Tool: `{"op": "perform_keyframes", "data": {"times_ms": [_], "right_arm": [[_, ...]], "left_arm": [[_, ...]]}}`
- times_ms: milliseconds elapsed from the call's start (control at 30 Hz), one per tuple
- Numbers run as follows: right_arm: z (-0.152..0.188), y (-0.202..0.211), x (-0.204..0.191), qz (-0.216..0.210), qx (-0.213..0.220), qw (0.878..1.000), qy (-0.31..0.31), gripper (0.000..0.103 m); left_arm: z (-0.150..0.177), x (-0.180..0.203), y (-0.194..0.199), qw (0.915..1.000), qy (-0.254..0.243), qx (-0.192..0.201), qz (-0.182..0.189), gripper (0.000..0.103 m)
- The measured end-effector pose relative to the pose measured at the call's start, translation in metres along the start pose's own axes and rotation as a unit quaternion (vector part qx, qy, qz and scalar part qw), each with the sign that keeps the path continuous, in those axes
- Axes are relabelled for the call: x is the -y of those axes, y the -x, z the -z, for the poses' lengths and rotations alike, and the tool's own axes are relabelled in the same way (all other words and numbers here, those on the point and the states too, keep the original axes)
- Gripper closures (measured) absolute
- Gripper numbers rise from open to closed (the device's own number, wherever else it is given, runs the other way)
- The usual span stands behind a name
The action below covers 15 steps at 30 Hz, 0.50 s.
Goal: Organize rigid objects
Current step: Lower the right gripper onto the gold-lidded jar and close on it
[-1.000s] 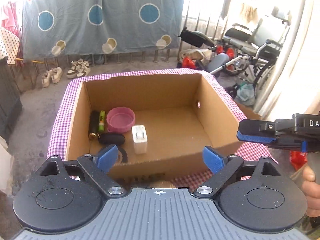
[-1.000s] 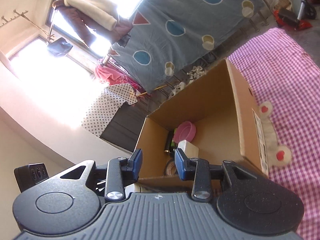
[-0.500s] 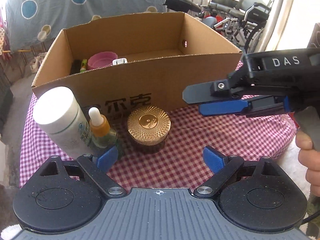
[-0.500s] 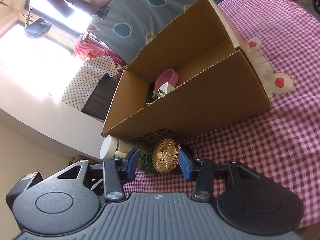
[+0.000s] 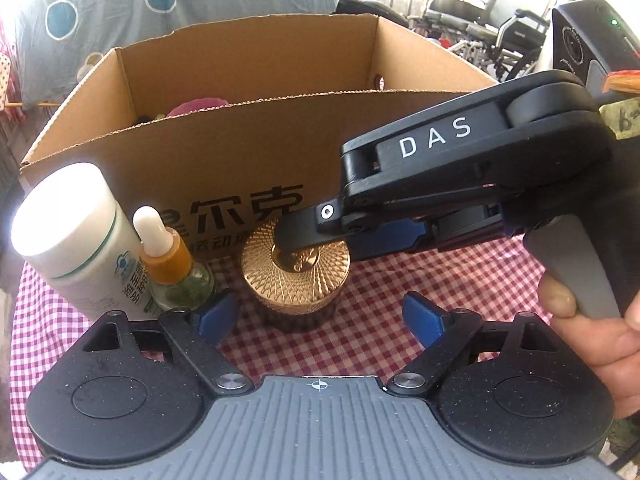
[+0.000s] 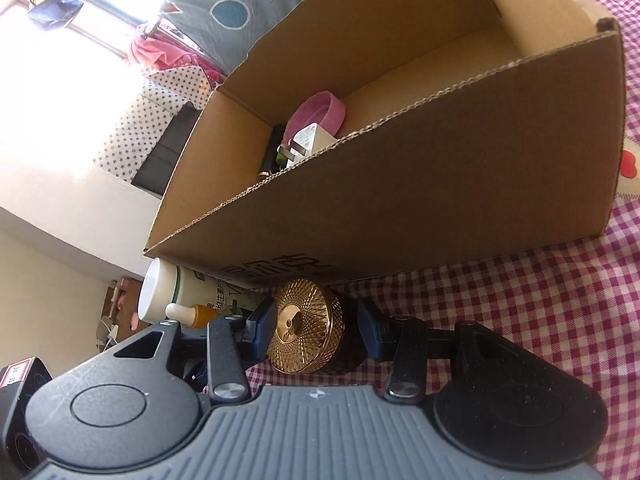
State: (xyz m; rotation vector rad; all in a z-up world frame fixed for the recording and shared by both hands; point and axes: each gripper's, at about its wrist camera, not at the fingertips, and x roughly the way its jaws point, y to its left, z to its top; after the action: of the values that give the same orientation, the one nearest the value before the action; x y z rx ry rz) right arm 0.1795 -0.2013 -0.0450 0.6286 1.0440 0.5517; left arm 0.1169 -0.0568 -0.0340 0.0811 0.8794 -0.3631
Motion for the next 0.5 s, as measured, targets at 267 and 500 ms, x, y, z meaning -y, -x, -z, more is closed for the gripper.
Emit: {"op": "perform_keyframes", "data": {"times_ms": [267, 500], "right_arm": [[-0.004, 0.007, 0.004, 0.001, -0.008, 1.000, 0.000, 0.055], [0.005, 0.031, 0.024, 0.003, 0.011, 1.000, -0.025, 0.055]], "left_arm": [[-0.005, 0.005, -0.003, 0.9999, -0.005, -0.006, 0.013, 0.015], [-0.003, 0.026, -0.002, 0.9987, -0.024, -0.015, 0.042, 0.015]]}}
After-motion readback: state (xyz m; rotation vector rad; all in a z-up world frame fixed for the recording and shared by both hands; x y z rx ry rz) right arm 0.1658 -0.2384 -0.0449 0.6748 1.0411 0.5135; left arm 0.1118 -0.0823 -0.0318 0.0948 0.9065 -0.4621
